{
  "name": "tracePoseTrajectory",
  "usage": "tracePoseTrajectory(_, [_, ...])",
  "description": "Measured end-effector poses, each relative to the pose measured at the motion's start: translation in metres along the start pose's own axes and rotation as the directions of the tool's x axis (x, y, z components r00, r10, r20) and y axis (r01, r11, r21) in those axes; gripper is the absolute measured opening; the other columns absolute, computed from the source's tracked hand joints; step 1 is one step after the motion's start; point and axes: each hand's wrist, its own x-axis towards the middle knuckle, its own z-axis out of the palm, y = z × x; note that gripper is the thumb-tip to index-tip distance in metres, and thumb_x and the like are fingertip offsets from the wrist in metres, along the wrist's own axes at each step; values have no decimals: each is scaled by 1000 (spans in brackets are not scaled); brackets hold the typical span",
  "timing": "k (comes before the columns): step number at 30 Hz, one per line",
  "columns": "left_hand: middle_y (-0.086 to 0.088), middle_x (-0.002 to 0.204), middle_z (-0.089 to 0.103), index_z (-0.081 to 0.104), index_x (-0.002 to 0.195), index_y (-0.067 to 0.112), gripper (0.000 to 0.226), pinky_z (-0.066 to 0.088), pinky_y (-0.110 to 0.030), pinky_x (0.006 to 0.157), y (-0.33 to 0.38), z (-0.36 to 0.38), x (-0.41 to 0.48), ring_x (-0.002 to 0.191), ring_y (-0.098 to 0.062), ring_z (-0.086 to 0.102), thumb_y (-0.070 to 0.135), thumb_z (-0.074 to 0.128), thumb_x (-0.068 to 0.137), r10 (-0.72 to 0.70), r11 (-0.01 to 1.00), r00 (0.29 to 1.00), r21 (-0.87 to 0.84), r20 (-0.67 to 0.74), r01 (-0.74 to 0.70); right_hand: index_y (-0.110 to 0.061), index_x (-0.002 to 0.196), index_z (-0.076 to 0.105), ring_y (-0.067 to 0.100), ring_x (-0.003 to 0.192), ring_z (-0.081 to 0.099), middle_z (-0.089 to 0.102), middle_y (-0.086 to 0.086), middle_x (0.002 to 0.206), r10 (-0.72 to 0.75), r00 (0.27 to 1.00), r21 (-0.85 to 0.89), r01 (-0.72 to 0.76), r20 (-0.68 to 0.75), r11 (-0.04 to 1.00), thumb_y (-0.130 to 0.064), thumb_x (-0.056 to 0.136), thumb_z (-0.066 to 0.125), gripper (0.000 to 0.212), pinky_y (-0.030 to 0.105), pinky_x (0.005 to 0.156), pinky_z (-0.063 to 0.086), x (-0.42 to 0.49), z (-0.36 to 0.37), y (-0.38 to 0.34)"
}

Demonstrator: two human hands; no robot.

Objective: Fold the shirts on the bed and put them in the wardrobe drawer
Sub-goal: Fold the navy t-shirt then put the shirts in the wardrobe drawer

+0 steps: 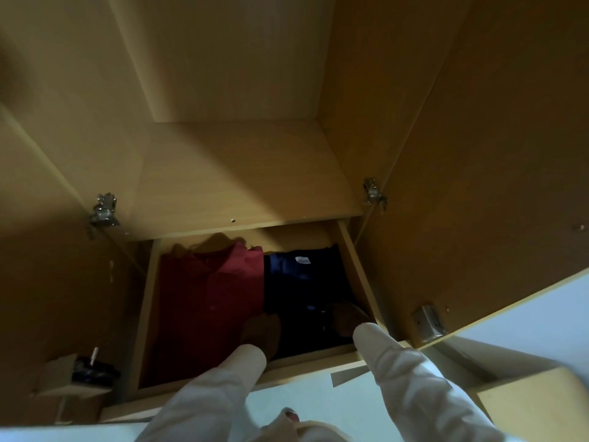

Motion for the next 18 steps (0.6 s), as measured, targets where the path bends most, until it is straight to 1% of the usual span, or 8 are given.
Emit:
tracePoseTrajectory(3, [-11, 132, 57, 56, 127, 8, 32, 45, -35, 100, -3, 5, -3, 121, -25, 55, 7, 34, 103, 43, 999, 999, -8, 22, -43, -16, 140, 52, 30, 131, 49, 52, 10, 143, 23, 999, 32, -24, 45, 999, -18, 98, 55, 43, 40, 110, 39, 2, 2, 3])
tracePoseTrajectory(5, [-11, 132, 56, 55, 128, 7, 31, 46, -35, 99, -1, 1, -2, 120, -26, 55, 9, 36, 103, 43, 999, 999, -21, 5, -43, -16, 143, 48, 30, 135, 45, 47, 11, 146, 35, 996, 39, -39, 83, 998, -22, 99, 54, 45, 40, 111, 38, -1, 4, -1])
tracePoseTrajectory(7, [-11, 130, 57, 57, 124, 6, 29, 48, -34, 96, 3, -4, 2, 116, -26, 58, 7, 38, 102, 47, 998, 998, -34, -51, -49, -13, 144, 44, 34, 135, 42, 43, 13, 148, 74, 996, 38, -77, 54, 996, -26, 98, 52, 48, 43, 110, 38, -7, 5, -7])
tracePoseTrajectory(9, [-14, 130, 56, 60, 120, 5, 30, 50, -37, 93, 6, -12, 15, 114, -31, 59, 4, 38, 100, 105, 993, 981, -37, -165, -112, -10, 148, 36, 35, 135, 41, 37, 16, 149, 134, 991, 23, -134, -20, 991, -28, 98, 50, 55, 43, 110, 37, -9, 8, -11])
tracePoseTrajectory(11, [-21, 139, 49, 58, 128, 5, 36, 46, -46, 98, 5, -20, 36, 125, -40, 50, 7, 42, 95, 243, 966, 915, -6, -321, -258, -10, 153, 23, 35, 140, 33, 26, 17, 156, 165, 985, 23, -164, -51, 986, -27, 100, 44, 60, 41, 112, 31, -5, 14, -9])
tracePoseTrajectory(13, [-19, 155, 29, 37, 147, 8, 53, 22, -56, 114, -2, -29, 58, 144, -42, 23, 27, 42, 98, 283, 956, 927, 156, -247, -250, -9, 155, 17, 33, 145, 25, 19, 15, 160, 186, 981, 34, -185, -51, 982, -25, 103, 39, 59, 40, 115, 27, 0, 19, -5])
tracePoseTrajectory(15, [-17, 161, 12, 16, 154, 8, 73, -2, -63, 115, -16, -35, 76, 148, -42, -1, 50, 38, 98, 213, 931, 972, 322, -103, -170, -10, 155, 17, 29, 147, 22, 19, 10, 161, 206, 975, 72, -201, -79, 977, -24, 104, 37, 57, 37, 116, 26, 5, 22, -1])
tracePoseTrajectory(18, [-14, 163, 0, 6, 155, 10, 93, -9, -64, 113, -31, -35, 85, 147, -40, -13, 64, 43, 90, 115, 905, 993, 413, -10, -101, -11, 155, 18, 28, 145, 28, 24, 9, 160, 231, 970, 129, -220, -80, 967, -31, 102, 44, 63, 36, 116, 27, 4, 27, -1])
